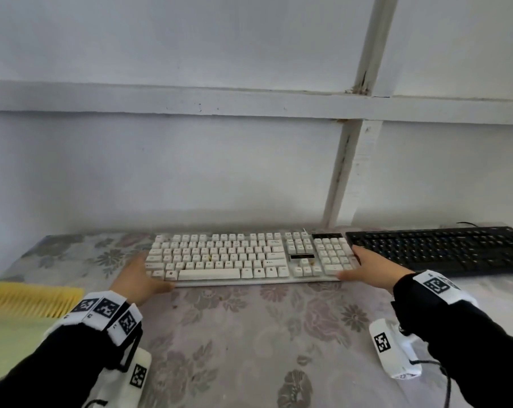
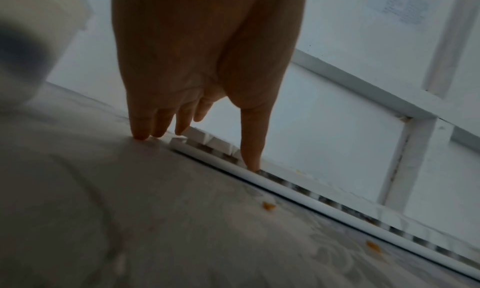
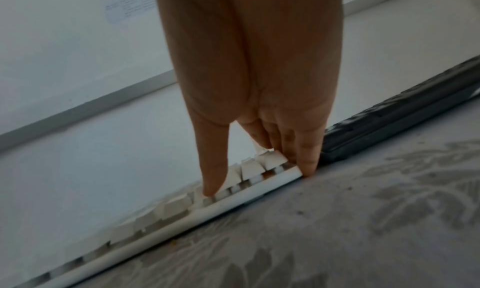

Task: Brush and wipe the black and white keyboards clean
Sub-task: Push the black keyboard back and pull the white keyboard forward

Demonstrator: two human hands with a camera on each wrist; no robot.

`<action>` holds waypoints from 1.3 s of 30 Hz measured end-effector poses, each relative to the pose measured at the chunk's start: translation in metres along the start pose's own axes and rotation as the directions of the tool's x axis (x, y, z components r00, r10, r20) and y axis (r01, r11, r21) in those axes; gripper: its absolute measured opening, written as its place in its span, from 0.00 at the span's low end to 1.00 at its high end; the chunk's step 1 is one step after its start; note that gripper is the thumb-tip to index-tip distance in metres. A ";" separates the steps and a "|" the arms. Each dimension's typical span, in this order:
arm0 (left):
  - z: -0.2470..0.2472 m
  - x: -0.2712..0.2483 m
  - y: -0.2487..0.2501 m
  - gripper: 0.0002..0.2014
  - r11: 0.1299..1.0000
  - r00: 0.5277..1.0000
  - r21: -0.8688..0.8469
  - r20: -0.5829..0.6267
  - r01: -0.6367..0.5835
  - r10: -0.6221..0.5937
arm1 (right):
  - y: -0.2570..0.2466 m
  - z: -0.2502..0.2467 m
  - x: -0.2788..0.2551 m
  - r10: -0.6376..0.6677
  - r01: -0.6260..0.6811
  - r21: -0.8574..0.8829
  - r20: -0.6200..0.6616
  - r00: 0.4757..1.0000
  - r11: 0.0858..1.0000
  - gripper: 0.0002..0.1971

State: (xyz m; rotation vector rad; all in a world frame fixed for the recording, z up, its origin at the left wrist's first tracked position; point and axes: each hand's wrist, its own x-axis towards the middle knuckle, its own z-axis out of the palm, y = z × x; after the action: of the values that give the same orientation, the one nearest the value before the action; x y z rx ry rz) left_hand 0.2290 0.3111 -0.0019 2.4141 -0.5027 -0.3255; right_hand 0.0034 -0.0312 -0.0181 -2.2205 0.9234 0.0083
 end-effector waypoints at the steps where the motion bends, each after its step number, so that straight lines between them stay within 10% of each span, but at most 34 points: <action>1: 0.000 0.004 -0.002 0.26 1.000 1.000 -0.012 0.008 -0.002 0.002 | -0.003 0.001 0.000 0.010 -0.010 -0.027 -0.004 1.000 1.000 0.30; 10: 0.001 0.026 -0.022 0.39 0.995 0.992 -0.053 0.096 0.082 -0.077 | -0.001 0.004 0.009 0.084 -0.086 -0.045 -0.048 0.995 0.995 0.22; 17: 0.004 0.017 -0.028 0.36 0.995 0.994 -0.025 0.052 0.100 -0.098 | 0.014 0.003 0.005 0.079 -0.081 -0.047 -0.054 0.995 0.996 0.39; 24: 0.003 -0.018 -0.038 0.35 0.987 0.987 -0.022 0.051 0.156 -0.155 | 0.016 0.006 -0.035 0.049 -0.049 -0.021 -0.040 0.998 0.999 0.19; 39: 0.015 -0.124 -0.047 0.34 0.984 0.986 -0.055 0.014 0.168 -0.167 | 0.056 0.005 -0.138 -0.012 0.012 0.003 -0.026 1.000 1.000 0.17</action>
State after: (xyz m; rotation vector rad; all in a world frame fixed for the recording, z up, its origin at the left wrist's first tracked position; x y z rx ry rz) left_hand 0.1252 0.3903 -0.0303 2.4064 -0.2908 -0.4183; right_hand -0.1324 0.0292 -0.0204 -2.2280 0.9234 -0.0280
